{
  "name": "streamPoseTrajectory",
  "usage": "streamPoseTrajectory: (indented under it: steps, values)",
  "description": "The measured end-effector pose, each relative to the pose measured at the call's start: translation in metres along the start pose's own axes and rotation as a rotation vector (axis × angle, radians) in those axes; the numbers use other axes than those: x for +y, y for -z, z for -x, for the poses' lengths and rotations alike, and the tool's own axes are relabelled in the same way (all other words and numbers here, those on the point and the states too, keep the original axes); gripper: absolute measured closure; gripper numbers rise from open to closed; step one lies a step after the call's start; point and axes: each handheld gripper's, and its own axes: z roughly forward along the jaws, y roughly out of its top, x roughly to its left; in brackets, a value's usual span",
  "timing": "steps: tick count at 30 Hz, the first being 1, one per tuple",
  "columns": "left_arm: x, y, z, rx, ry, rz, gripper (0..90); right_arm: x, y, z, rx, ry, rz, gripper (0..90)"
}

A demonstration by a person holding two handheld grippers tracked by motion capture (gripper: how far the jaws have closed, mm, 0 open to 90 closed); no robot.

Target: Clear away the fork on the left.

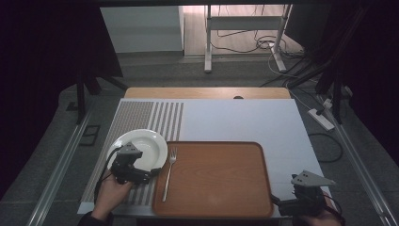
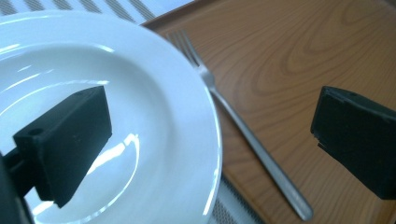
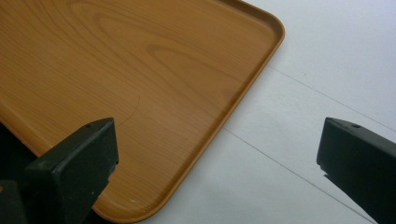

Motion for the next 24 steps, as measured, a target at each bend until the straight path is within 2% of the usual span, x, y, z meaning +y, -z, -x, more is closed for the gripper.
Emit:
streamPoseTrajectory:
  steps: [11,24]
  values:
    - [-0.027,0.025,-0.003,0.023,0.045,0.028,0.0,0.000,0.000,0.000,-0.004,-0.007,0.004,0.0]
    - [-0.048,0.043,-0.004,0.044,0.072,0.041,0.0,0.000,0.001,0.001,-0.026,-0.017,0.013,0.0]
